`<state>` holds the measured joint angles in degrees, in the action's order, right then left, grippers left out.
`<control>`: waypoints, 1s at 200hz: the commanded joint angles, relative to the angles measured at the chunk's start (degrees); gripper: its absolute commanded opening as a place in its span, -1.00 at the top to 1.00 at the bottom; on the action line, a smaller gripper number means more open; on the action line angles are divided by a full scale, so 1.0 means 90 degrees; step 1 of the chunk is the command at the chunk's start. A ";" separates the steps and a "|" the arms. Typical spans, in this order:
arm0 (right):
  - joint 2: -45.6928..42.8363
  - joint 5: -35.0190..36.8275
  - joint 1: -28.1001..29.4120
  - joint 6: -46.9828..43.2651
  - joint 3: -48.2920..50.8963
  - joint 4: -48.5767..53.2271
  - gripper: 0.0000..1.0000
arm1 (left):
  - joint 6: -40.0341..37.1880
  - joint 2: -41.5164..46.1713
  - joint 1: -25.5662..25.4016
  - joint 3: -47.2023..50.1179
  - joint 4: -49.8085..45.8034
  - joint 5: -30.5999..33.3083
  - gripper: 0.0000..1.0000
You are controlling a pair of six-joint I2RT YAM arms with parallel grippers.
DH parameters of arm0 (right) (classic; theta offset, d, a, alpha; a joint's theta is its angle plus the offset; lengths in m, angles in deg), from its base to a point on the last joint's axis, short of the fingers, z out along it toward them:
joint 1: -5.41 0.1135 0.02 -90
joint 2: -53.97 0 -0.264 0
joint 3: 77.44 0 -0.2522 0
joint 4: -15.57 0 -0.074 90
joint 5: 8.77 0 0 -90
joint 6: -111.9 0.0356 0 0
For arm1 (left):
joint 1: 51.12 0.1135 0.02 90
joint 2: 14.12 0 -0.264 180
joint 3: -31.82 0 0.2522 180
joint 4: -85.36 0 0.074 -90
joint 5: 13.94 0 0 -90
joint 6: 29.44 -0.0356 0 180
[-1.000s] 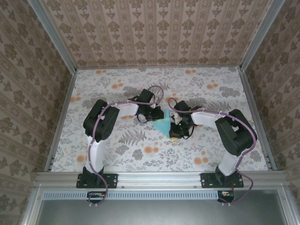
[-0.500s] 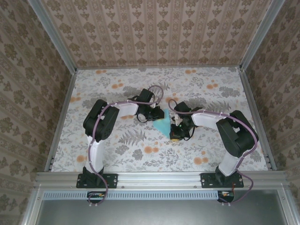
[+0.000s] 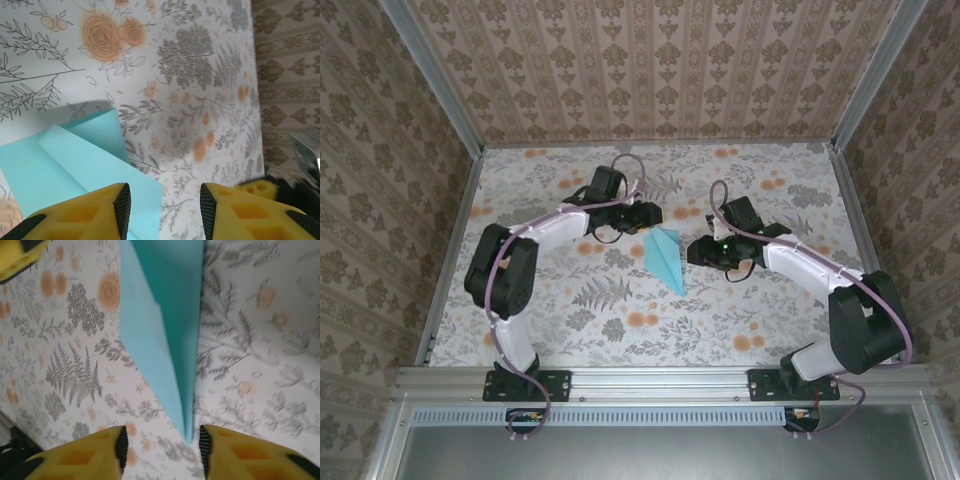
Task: Fold a paper plane with a square sheet of paper (fold left side to right side)
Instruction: Turn over the paper at the center of the table.
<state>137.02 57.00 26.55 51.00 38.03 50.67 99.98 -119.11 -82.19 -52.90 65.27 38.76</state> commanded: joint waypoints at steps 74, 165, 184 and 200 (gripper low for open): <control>-0.0692 0.0275 -0.0006 0.0214 0.0483 -0.1065 -0.10 | 0.0396 -0.0940 -0.0336 0.0309 0.0527 -0.0182 0.26; -0.1172 -0.0577 -0.0435 0.0527 0.0866 -0.1396 -0.48 | 0.0513 -0.1562 -0.0400 -0.0221 0.0898 -0.0439 0.73; -0.1171 -0.0973 -0.0628 0.0697 0.0913 -0.1707 -0.76 | 0.0449 -0.1173 -0.0259 -0.0216 0.1004 -0.0440 0.80; -0.1138 -0.1273 -0.0761 0.0851 0.0943 -0.2066 -0.99 | 0.0376 -0.0698 -0.0070 -0.0212 0.0980 -0.0456 0.82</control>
<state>127.84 51.93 21.33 56.20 45.79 38.00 104.48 -132.24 -85.23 -53.34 72.11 36.11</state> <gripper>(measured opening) 0.939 0.097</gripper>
